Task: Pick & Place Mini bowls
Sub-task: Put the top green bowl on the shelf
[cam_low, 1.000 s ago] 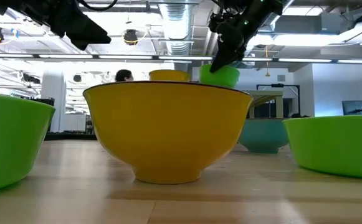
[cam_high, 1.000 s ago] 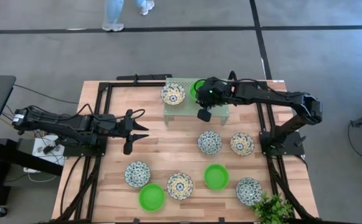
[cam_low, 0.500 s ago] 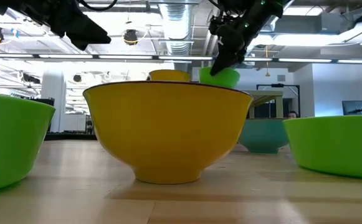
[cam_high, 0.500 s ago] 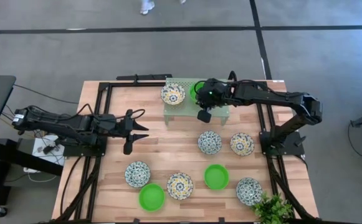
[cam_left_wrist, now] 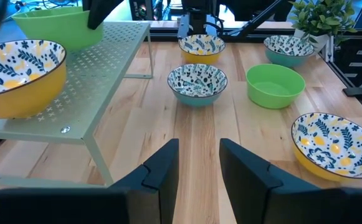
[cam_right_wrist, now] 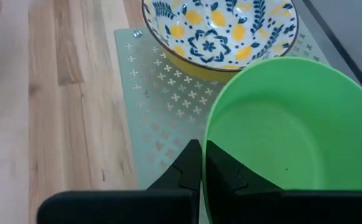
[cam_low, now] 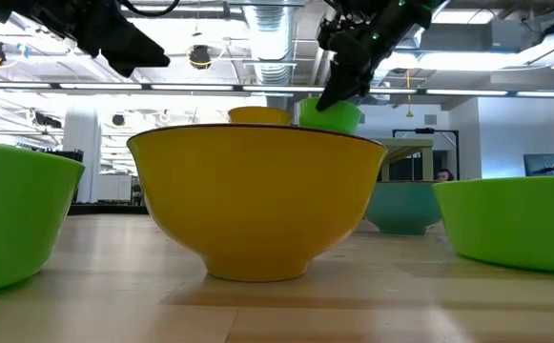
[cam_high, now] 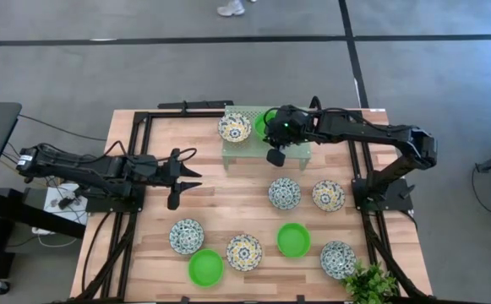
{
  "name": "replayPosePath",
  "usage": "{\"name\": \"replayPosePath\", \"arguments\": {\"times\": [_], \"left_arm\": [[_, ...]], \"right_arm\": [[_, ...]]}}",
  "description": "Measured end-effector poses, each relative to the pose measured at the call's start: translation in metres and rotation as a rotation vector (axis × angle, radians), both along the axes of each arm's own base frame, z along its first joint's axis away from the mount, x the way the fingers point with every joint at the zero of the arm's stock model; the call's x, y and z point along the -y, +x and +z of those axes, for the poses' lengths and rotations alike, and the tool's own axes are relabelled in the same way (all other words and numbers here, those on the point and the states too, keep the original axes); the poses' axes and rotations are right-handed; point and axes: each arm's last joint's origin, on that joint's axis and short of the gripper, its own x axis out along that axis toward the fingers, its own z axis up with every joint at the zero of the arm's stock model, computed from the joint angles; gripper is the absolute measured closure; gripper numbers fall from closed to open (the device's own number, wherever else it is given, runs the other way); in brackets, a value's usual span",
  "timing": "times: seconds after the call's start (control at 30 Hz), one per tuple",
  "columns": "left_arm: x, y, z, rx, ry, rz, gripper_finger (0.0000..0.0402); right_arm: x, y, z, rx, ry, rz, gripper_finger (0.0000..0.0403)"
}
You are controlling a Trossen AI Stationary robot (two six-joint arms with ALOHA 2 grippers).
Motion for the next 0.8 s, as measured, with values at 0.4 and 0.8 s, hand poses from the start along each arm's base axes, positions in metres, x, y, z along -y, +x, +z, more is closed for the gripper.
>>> {"name": "replayPosePath", "arguments": {"times": [0.4, 0.8], "left_arm": [[0.0, 0.0, 0.0, 0.0, 0.0, 0.0, 0.0285], [0.0, 0.0, 0.0, 0.005, -0.001, 0.0, 0.0285]], "right_arm": [[0.002, 0.012, -0.017, -0.037, 0.008, 0.002, 0.04], [0.006, 0.016, -0.016, -0.082, -0.002, 0.019, 0.0385]]}}
